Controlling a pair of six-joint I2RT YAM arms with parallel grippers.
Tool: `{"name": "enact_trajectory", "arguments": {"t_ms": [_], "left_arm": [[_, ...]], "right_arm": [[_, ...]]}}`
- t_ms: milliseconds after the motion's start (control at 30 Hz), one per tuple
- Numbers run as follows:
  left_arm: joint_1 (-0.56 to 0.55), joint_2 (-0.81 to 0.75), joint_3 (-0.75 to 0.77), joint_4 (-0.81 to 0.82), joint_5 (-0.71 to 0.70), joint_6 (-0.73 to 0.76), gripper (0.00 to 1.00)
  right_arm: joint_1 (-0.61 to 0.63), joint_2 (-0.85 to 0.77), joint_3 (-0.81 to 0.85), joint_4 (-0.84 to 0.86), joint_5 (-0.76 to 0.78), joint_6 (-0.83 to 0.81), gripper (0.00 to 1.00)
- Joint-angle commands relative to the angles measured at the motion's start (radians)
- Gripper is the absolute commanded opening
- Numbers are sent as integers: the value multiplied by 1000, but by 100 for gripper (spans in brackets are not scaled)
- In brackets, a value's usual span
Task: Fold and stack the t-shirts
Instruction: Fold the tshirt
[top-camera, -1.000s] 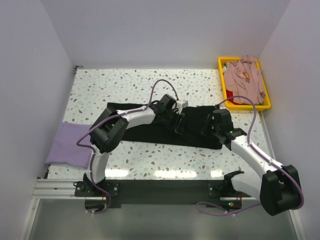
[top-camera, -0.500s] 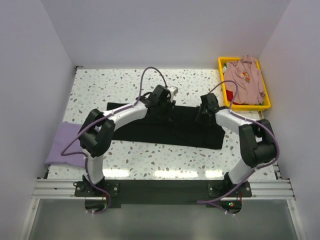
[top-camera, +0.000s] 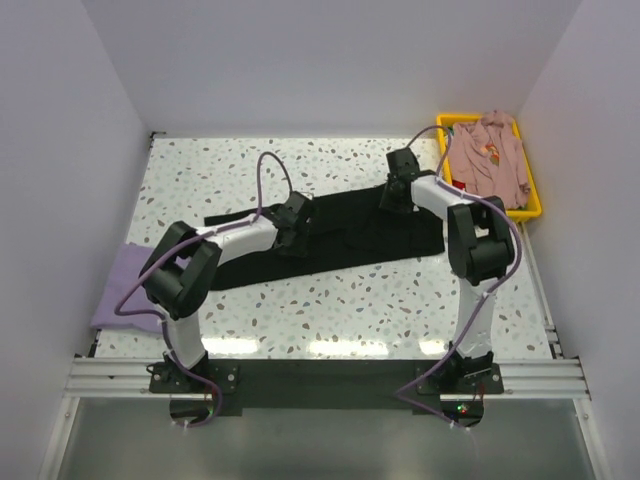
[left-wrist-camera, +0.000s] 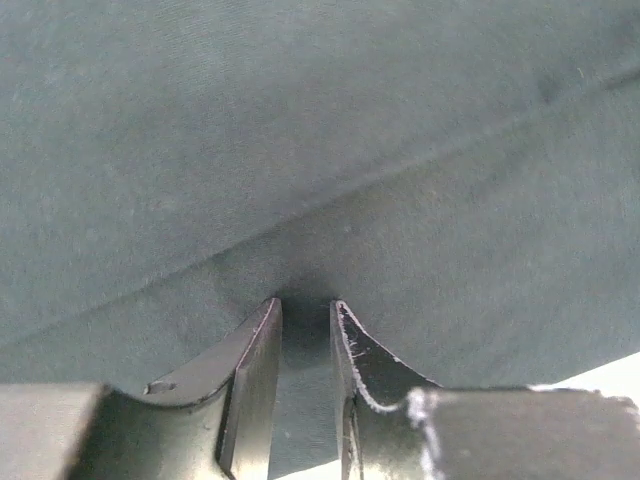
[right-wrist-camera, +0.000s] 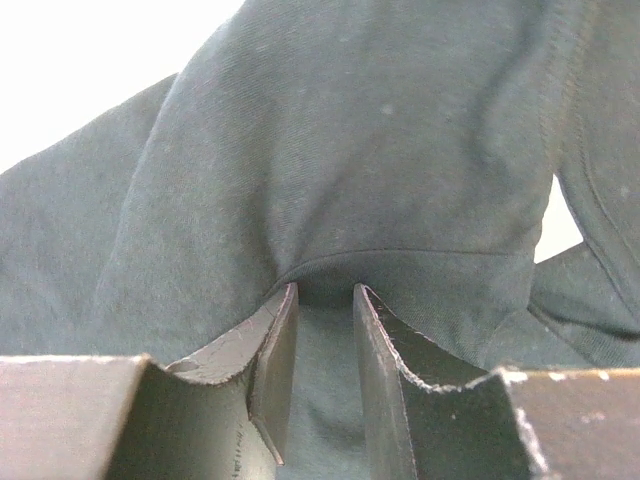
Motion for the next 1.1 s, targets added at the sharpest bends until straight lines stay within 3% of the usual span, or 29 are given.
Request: {"name": "enact_trajectory", "arguments": {"t_ms": [0,367,533,633,733,867,1067], "left_arm": [[-8,10,-28,36,1,-38,30],[-120,-71,-220,281,237,-262,25],[-203,-25,-187,386,312,-360,26],[-217,4,-145,485,376,-386,30],[-219,20,-99,533,433,-374,39],[-205,-46,-29,451,386,-302,49],[-108,-241,-133,309,271,-250,47]], "right_arm": [[-6,110,159,-94,27,-57,34],[-5,412,673,-164,-91,-263,41],[14,489,822,-168,-223,-303,44],[47,503,846,-158,-257,-361,50],[81,504,859,-147,-211,-431,64],[81,477,886,-171,-174,-428,78],[72,292,802,-158,-127,-344,84]]}}
